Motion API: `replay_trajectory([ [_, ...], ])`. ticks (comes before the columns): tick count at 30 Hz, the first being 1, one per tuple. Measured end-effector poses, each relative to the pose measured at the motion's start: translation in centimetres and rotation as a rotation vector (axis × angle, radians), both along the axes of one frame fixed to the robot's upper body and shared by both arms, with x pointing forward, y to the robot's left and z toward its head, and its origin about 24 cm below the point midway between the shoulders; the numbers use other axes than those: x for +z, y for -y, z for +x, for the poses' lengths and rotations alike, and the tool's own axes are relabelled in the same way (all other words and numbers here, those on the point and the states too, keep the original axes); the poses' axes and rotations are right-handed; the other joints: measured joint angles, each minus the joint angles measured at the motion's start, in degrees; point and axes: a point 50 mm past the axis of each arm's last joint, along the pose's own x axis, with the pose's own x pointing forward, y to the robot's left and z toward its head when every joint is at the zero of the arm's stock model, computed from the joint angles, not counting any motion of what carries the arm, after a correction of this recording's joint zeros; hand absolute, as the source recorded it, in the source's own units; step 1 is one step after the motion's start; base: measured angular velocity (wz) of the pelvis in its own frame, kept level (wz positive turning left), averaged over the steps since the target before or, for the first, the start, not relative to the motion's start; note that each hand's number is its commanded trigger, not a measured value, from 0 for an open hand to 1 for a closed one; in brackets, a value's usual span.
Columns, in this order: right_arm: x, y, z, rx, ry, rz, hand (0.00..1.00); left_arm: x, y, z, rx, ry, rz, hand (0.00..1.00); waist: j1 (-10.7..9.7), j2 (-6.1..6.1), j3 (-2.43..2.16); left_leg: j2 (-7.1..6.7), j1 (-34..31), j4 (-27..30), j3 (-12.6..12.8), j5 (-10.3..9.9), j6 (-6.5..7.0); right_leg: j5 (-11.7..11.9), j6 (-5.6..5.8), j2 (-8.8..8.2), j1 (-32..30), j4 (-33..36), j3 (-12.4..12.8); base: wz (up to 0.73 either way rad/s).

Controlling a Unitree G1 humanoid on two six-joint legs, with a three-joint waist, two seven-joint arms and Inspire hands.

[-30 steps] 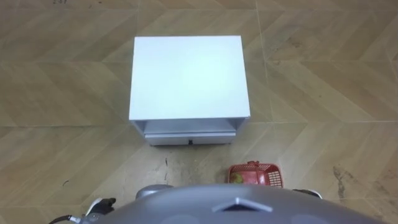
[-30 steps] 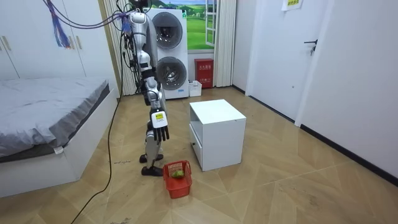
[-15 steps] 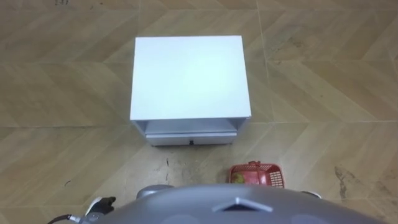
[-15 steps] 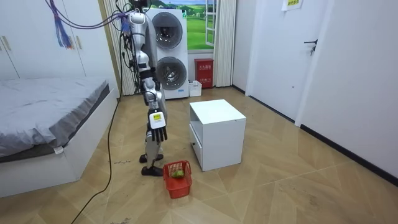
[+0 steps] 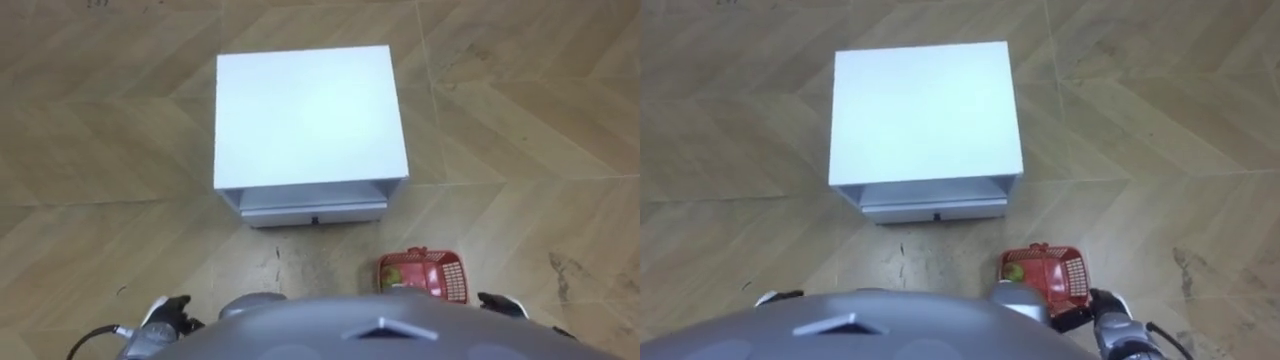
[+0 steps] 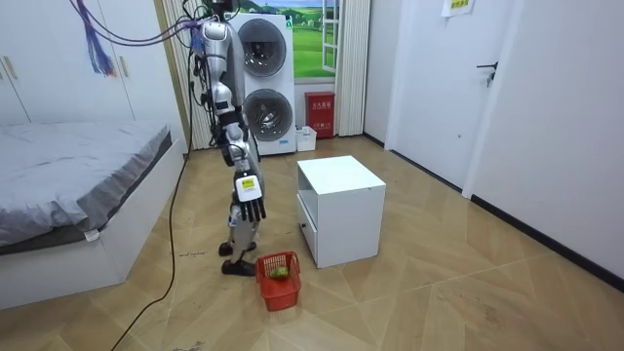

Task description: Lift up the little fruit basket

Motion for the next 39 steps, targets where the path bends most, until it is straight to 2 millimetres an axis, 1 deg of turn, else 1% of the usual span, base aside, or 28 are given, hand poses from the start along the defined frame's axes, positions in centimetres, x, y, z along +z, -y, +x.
replay_trajectory([
  [3, 0.3, 0.4, 0.9, -0.008, 0.042, -0.019, 0.0, -0.1, 0.0, -0.1, -0.004, 0.003, -0.009, 0.0, -0.6, 0.5, -0.09, -0.06, -2.7, 2.5, 0.8, -0.2, 0.57, 1.3, 0.97, -0.03, -2.1, 0.6, 1.5, -0.13],
  [4, 0.4, 0.5, 1.5, -0.022, 0.065, -0.021, 0.0, -0.1, 0.0, -0.4, -0.001, -0.001, -0.014, 0.0, -0.6, 1.58, -0.53, 0.7, -3.7, 2.3, 1.5, -0.3, 1.41, 2.4, 1.44, 0.27, -3.6, 1.4, 1.5, -0.22],
  [5, 0.5, 0.4, 1.9, -0.031, 0.083, -0.018, 0.0, -0.1, -0.1, -0.4, -0.002, 0.001, -0.014, 0.0, -0.6, 1.99, -0.47, 1.1, -4.0, 2.4, 1.9, -0.5, 2.02, 2.5, 1.82, -0.02, -4.5, 3.8, 1.3, 0.09],
  [6, 0.6, 0.4, 1.9, -0.061, 0.105, -0.011, 0.0, 0.0, -0.5, -0.3, -0.004, 0.008, -0.004, 0.0, -1.6, 1.38, 0.11, 0.95, -4.2, 2.8, 3.7, -1.0, 2.91, 2.1, 2.22, -2.72, -6.4, 13.6, 0.7, 0.52],
  [7, 0.5, 0.5, 0.9, -0.113, 0.093, -0.013, 0.0, 0.1, -0.8, -0.5, -0.008, 0.01, 0.008, 0.0, -1.5, 0.4, -0.16, 0.0, -4.1, 2.7, 4.9, -1.3, 3.49, 2.1, 2.61, -6.22, -6.6, 23.7, 1.0, 0.58],
  [8, 0.5, 0.6, 0.6, -0.138, 0.093, -0.016, 0.0, 0.1, -0.9, -0.5, -0.01, 0.014, 0.014, 0.0, -1.0, -0.18, -0.21, -0.51, -4.2, 2.8, 5.1, -1.4, 3.69, 2.3, 2.99, -7.66, -6.5, 28.1, 1.9, 0.27],
  [9, 0.6, 0.9, 1.0, -0.178, 0.116, -0.024, 0.0, 0.1, -0.8, -0.6, -0.013, 0.016, 0.021, 0.0, -0.4, -0.4, -0.14, -0.64, -4.8, 3.7, 5.5, -1.6, 3.94, 3.2, 3.33, -9.29, -5.9, 34.7, 3.9, -0.1],
  [10, 0.7, 0.9, 1.7, -0.197, 0.149, -0.027, 0.0, 0.1, -0.9, -1.2, -0.005, 0.003, 0.024, 0.0, 0.2, -0.31, -0.22, -0.39, -5.8, 4.7, 5.7, -1.6, 3.97, 4.4, 3.53, -10.17, -4.6, 37.5, 4.8, -0.15],
  [12, 0.9, 0.9, 2.6, -0.202, 0.189, -0.031, 0.0, 0.2, -1.2, -1.3, 0.019, 0.011, 0.033, 0.0, 0.7, -0.93, -0.3, 0.07, -9.1, 7.3, 5.8, -1.6, 4.02, 5.3, 3.96, -10.67, -2.0, 35.9, 5.8, 0.01],
  [13, 1.1, 0.8, 3.7, -0.206, 0.234, -0.02, 0.0, 0.3, -1.4, -0.9, 0.023, 0.025, 0.044, 0.0, 0.5, -1.36, -0.09, 0.37, -12.7, 10.3, 5.7, -1.6, 4.03, 5.6, 4.45, -10.69, -0.6, 32.6, 5.7, 0.12],
  [14, 1.3, 0.6, 4.5, -0.208, 0.261, -0.012, 0.0, 0.3, -1.5, -0.7, 0.023, 0.031, 0.048, 0.0, 0.5, -1.69, -0.19, 0.47, -14.7, 11.7, 5.7, -1.6, 4.03, 5.7, 4.52, -10.72, -0.1, 30.3, 5.6, 0.1],
  [15, 1.7, 0.2, 6.3, -0.189, 0.318, 0.0, 0.0, 0.4, -1.6, 0.1, 0.018, 0.052, 0.059, 0.0, 0.6, -2.55, -0.25, 0.47, -18.6, 14.3, 5.9, -1.6, 4.04, 5.9, 4.78, -10.85, 0.5, 24.8, 5.5, 0.03],
  [16, 2.1, -0.2, 8.2, -0.163, 0.379, 0.011, 0.0, 0.5, -1.6, 1.2, 0.013, 0.078, 0.069, 0.0, 0.4, -3.42, 0.14, 0.59, -22.8, 17.9, 6.0, -1.6, 4.04, 4.2, 5.59, -10.93, 0.5, 20.0, 5.2, 0.0],
  [17, 2.4, -0.3, 9.1, -0.152, 0.404, 0.01, 0.0, 0.5, -1.4, 1.8, 0.011, 0.093, 0.068, 0.0, 0.4, -3.5, 0.32, 0.9, -24.9, 20.2, 5.9, -1.6, 4.03, 1.8, 6.57, -10.93, 0.3, 19.1, 4.9, -0.06],
  [18, 2.9, -0.4, 10.6, -0.143, 0.444, 0.007, 0.0, 0.5, -1.0, 2.7, 0.011, 0.118, 0.058, 0.0, 1.0, -2.87, 0.57, 2.41, -28.3, 23.9, 5.2, -1.6, 3.96, -0.9, 6.83, -10.01, -1.0, 18.9, 3.9, -0.36],
  [19, 3.3, -0.9, 11.8, -0.125, 0.475, 0.012, 0.0, 0.5, -0.9, 2.9, 0.026, 0.133, 0.05, 0.0, 2.2, -2.46, 0.5, 3.43, -30.6, 26.6, 3.9, -1.8, 3.58, -2.5, 6.36, -9.44, -2.8, 20.4, 3.3, -0.49],
  [20, 3.5, -1.2, 12.4, -0.117, 0.492, 0.014, 0.0, 0.4, -0.8, 3.0, 0.036, 0.138, 0.049, 0.0, 2.4, -2.45, 0.44, 3.62, -31.7, 27.8, 3.1, -2.0, 3.18, -3.2, 6.39, -9.34, -3.8, 21.7, 3.0, -0.38],
  [21, 4.1, -1.6, 13.7, -0.109, 0.54, 0.014, 0.0, 0.4, -0.7, 3.3, 0.05, 0.148, 0.05, 0.0, 2.1, -2.08, 0.33, 3.49, -34.2, 30.4, 1.2, -2.8, 1.78, -5.0, 6.51, -9.31, -5.9, 25.4, 2.8, 0.16],
  [22, 4.7, -1.5, 14.7, -0.114, 0.59, 0.002, 0.0, 0.3, -0.6, 3.7, 0.049, 0.147, 0.046, 0.0, 1.4, -2.09, 0.36, 3.37, -37.3, 33.8, 0.4, -4.2, 1.61, -7.5, 6.54, -9.95, -8.5, 30.3, 2.8, 0.33],
  [24, 5.6, -1.3, 15.9, -0.141, 0.649, -0.005, 0.0, 0.5, -0.4, 5.0, 0.052, 0.18, 0.042, 0.0, 1.8, -2.88, 1.0, 3.16, -42.3, 40.7, 0.4, -6.3, 2.36, -10.9, 6.4, -12.38, -13.7, 40.4, 3.2, 0.31],
  [26, 6.4, -1.4, 16.8, -0.15, 0.711, -0.001, 0.0, 0.6, -0.3, 5.8, 0.05, 0.201, 0.048, 0.0, 1.7, -2.67, 1.13, 2.54, -47.2, 48.2, 0.1, -9.1, 2.88, -12.8, 6.12, -13.78, -18.5, 50.1, 4.5, 0.28],
  [28, 6.7, -1.4, 17.4, -0.155, 0.741, 0.004, 0.0, 0.8, -0.4, 6.7, 0.025, 0.219, 0.068, 0.0, 1.5, -2.68, 1.34, 1.19, -52.5, 57.2, 0.3, -12.5, 4.4, -14.3, 6.28, -15.01, -23.2, 62.2, 7.5, 0.47],
  [29, 6.9, -1.5, 17.6, -0.16, 0.748, 0.01, 0.0, 0.9, -0.6, 6.9, 0.025, 0.227, 0.074, 0.0, 1.4, -2.74, 1.41, 0.9, -53.8, 59.4, 0.6, -13.3, 4.94, -14.5, 6.22, -15.21, -24.4, 65.1, 8.5, 0.49],
  [31, 7.5, -1.6, 18.7, -0.182, 0.783, 0.035, 0.0, 1.2, -1.2, 7.3, 0.012, 0.242, 0.102, 0.0, 0.2, -3.1, 1.66, -1.14, -58.6, 67.3, 1.6, -15.8, 6.64, -15.1, 6.74, -16.77, -28.4, 75.8, 11.9, 0.47],
  [32, 7.6, -1.6, 18.9, -0.193, 0.788, 0.041, 0.0, 1.3, -1.3, 7.5, 0.018, 0.247, 0.106, 0.0, 0.1, -3.14, 1.72, -1.57, -59.6, 68.9, 1.8, -16.4, 6.77, -15.3, 6.8, -16.83, -29.2, 77.9, 12.9, 0.4],
  [34, 8.1, -1.6, 20.0, -0.213, 0.807, 0.054, 0.0, 1.6, -1.8, 8.1, 0.03, 0.263, 0.116, 0.0, -0.5, -3.61, 2.01, -1.66, -63.7, 75.5, 3.3, -18.5, 7.62, -15.5, 6.97, -17.23, -32.1, 86.4, 15.9, 0.45],
  [38, 8.5, -1.4, 20.4, -0.218, 0.823, 0.053, 0.0, 1.6, -2.1, 7.8, 0.014, 0.265, 0.134, 0.0, -2.5, -3.78, 2.1, -0.88, -68.1, 83.1, 5.1, -20.8, 8.36, -15.7, 7.29, -18.21, -33.7, 95.4, 17.4, 0.58],
  [39, 8.5, -1.4, 20.4, -0.228, 0.822, 0.064, 0.0, 1.5, -2.2, 7.5, 0.02, 0.255, 0.134, 0.0, -2.7, -3.8, 2.11, 0.08, -68.8, 85.0, 5.4, -21.5, 8.43, -15.9, 7.38, -18.51, -33.6, 97.3, 17.4, 0.24],
])
